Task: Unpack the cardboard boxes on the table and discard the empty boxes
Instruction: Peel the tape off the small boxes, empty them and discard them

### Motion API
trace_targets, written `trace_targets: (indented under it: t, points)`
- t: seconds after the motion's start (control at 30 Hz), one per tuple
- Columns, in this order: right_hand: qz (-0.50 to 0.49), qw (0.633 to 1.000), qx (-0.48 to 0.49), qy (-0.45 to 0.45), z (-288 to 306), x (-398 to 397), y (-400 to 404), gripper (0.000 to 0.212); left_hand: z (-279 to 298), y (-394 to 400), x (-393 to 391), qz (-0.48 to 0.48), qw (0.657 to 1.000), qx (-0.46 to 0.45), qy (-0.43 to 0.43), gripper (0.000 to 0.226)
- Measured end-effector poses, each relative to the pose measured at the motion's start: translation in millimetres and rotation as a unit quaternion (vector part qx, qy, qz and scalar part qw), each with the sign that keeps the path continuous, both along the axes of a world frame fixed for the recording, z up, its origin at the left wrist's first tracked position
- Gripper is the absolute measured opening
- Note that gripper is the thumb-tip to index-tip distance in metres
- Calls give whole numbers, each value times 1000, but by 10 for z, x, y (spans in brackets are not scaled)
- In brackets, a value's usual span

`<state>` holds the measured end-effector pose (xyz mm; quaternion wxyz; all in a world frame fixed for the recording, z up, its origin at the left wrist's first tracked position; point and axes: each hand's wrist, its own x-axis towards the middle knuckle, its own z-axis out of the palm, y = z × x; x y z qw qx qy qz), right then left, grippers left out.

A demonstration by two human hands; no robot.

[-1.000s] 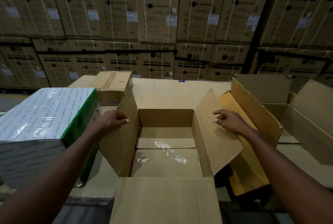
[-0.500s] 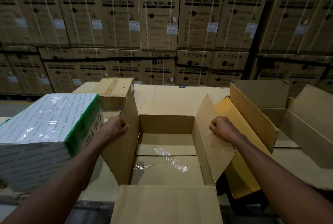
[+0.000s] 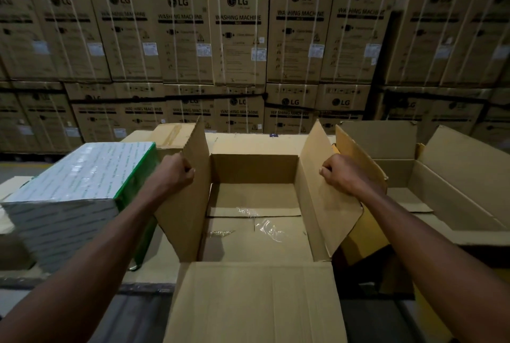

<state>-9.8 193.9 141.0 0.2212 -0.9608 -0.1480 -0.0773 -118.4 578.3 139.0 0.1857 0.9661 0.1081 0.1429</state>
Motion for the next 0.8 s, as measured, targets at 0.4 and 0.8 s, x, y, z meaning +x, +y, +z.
trace_targets:
  t: [0.4,0.8]
  points:
    - [-30,992,50,-114,1096,-926,-324,25,1245,-486,-828,-19,994,24,-109,24]
    - [-22,974,63,-218,2282,-1393,-1306,15,2286,-1277,-1269,-41,975,68,-205,24]
